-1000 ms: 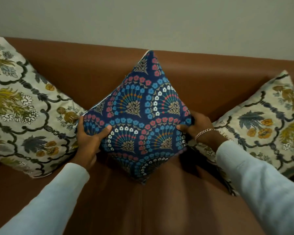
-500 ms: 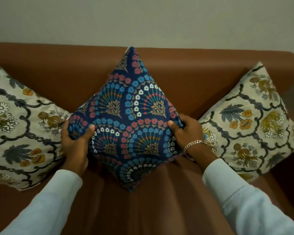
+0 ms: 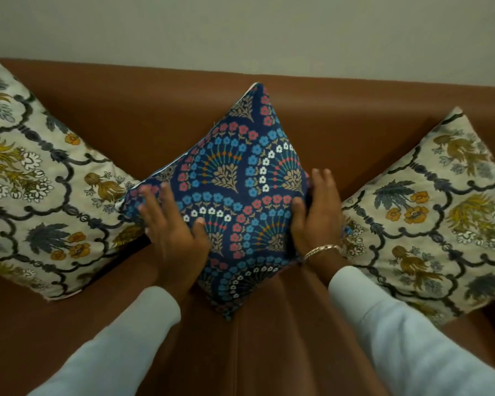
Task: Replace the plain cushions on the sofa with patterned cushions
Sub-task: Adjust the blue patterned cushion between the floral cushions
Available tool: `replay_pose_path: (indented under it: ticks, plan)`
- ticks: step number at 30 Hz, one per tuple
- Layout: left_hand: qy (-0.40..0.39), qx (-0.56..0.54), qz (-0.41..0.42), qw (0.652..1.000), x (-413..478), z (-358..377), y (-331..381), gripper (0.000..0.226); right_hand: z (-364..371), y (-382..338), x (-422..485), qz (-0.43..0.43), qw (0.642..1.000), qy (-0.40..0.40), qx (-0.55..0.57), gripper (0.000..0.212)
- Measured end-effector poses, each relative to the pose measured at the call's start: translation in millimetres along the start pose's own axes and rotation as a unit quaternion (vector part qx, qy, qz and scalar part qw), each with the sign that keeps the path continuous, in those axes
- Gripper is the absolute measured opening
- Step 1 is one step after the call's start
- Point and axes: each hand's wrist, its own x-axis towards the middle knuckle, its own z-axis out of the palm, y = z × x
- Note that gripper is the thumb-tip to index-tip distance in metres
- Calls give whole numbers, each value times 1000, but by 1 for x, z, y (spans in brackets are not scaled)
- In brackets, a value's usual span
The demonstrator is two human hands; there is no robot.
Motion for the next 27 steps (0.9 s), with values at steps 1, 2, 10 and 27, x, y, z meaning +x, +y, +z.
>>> replay_pose_path:
  ticks: [1,2,10,27]
  plan:
    - [5,4,83,997,-6,1,9,80,1,-15,-1,-55,998,1,-7,59]
    - [2,3,159,987,-5,4,21,76,2,-29,3,-112,993,-9,-18,60]
    - [-44,206,166,963,17,32,34,65,-15,35,31,-123,980,-56,-147,58]
    - [-122,256,187,941,63,-73,-52,74,-14,-35,4,-174,974,-55,-137,60]
